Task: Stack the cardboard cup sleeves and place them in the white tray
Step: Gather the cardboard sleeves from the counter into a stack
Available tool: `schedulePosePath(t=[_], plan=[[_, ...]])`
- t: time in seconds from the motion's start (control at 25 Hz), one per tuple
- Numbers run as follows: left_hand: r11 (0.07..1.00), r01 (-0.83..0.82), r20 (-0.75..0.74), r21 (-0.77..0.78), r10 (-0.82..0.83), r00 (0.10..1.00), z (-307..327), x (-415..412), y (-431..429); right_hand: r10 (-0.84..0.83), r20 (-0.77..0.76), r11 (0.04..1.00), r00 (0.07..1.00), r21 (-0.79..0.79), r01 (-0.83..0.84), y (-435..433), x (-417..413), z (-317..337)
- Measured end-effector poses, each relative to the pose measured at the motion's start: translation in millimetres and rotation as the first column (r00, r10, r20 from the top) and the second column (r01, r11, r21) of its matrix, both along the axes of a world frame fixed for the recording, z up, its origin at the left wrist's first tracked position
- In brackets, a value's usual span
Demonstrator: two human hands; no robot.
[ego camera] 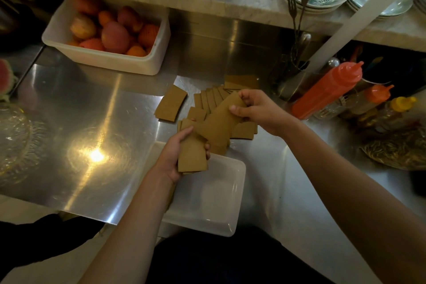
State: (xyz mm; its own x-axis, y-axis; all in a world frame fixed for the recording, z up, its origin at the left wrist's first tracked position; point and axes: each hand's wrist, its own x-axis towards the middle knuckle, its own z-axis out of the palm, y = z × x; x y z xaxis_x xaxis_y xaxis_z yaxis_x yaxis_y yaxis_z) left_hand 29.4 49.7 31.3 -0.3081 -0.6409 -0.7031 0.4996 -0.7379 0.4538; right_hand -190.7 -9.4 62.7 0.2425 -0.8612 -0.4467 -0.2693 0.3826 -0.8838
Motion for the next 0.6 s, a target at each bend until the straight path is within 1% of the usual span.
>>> schedulePosePath(t=[0.08, 0.2, 0.36, 0.4, 0.44, 0.48, 0.52, 0.6], plan=[[0.999, -0.050, -0.044, 0.001, 0.050, 0.998, -1.2, 11.7, -0.9, -0.036, -0.060, 0.999, 0.998, 0.007, 0.037, -11.5, 6.9, -4.8], [0.995, -0.102, -0.022, -0.006, 0.102, 0.995, 0.4, 28.4, 0.0, -0.027, -0.198, 1.000, 0.980, 0.010, 0.030, -35.8, 26.8, -18.6], [0.985, -0.163, -0.015, -0.053, 0.162, 0.987, 9.1, 45.3, 8.0, 0.083, -0.389, 0.996, 0.917, 0.005, -0.088, -62.7, 62.0, -41.2], [0.982, -0.179, -0.014, -0.062, 0.178, 0.984, 9.4, 48.8, 9.7, 0.130, -0.465, 0.989, 0.876, 0.001, -0.146, -66.0, 68.8, -47.6], [0.979, -0.194, -0.003, -0.064, 0.194, 0.981, 8.8, 53.5, 11.4, 0.193, -0.562, 0.972, 0.805, -0.002, -0.234, -68.9, 77.4, -54.6], [0.978, -0.200, 0.004, -0.065, 0.200, 0.980, 7.3, 57.5, 12.8, 0.252, -0.657, 0.945, 0.711, 0.009, -0.327, -70.3, 85.1, -61.5], [0.977, -0.203, 0.007, -0.065, 0.204, 0.979, 7.1, 60.4, 14.3, 0.294, -0.719, 0.917, 0.630, 0.027, -0.397, -70.9, 92.0, -68.3], [0.975, -0.214, 0.001, -0.059, 0.215, 0.977, 6.7, 65.5, 17.2, 0.330, -0.782, 0.896, 0.529, 0.083, -0.437, -69.9, 102.6, -82.1]])
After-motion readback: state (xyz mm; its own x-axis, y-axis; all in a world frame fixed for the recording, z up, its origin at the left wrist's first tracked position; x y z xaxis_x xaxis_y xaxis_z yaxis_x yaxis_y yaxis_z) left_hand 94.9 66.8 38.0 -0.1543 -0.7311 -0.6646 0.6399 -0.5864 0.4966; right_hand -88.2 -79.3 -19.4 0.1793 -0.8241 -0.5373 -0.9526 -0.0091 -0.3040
